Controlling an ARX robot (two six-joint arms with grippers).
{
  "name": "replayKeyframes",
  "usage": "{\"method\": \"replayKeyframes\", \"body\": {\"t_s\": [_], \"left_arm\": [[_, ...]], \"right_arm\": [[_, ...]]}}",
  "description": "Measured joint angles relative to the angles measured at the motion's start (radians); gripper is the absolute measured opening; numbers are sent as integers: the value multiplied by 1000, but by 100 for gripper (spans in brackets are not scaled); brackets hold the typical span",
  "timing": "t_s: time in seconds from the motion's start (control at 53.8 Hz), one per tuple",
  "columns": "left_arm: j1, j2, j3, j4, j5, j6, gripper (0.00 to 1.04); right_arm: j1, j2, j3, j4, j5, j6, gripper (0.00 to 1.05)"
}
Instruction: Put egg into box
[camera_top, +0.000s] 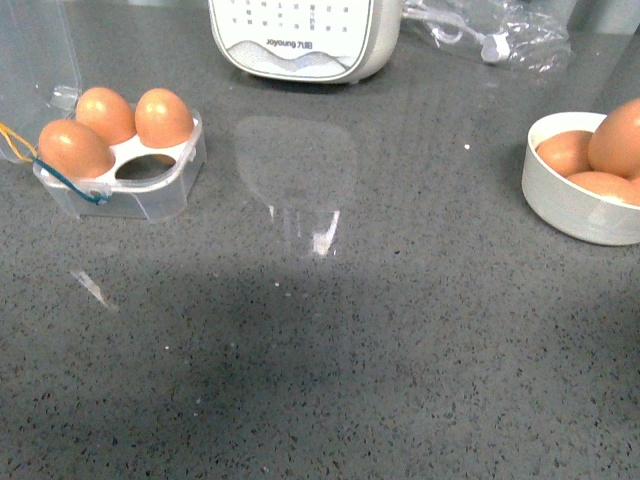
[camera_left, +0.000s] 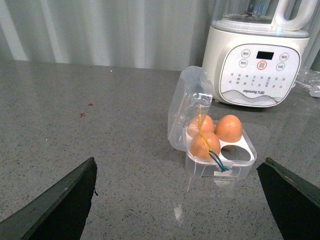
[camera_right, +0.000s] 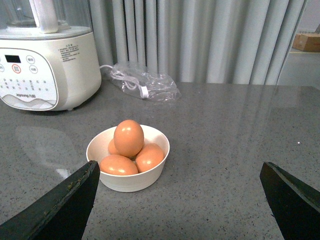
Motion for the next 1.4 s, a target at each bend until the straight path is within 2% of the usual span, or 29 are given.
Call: {"method": "replayKeyframes", "body": {"t_s": [0.409, 0.484, 0.54, 0.614, 0.856, 1.023, 1.135, 1.395], "left_arm": [[0, 0, 0, 0, 0, 0, 98], [0, 0, 0, 0, 0, 0, 98], [0, 0, 0, 0, 0, 0, 98], [0, 0, 0, 0, 0, 0, 98], [0, 0, 0, 0, 0, 0, 98], [0, 0, 0, 0, 0, 0, 98], [0, 0, 0, 0, 0, 0, 98], [0, 0, 0, 0, 0, 0, 98]], "right_arm": [[0, 0, 0, 0, 0, 0, 97], [60, 38, 4, -11, 180, -146, 97], [86, 103, 16, -8, 210, -226, 97], [94, 241, 57, 52, 188, -267, 97], [41, 719, 278, 149, 63, -266, 97], [42, 1086, 520, 51, -14, -258, 97], [58, 1268, 662, -12, -23, -232, 97], [103, 1473, 795, -43, -53, -185, 97]]}}
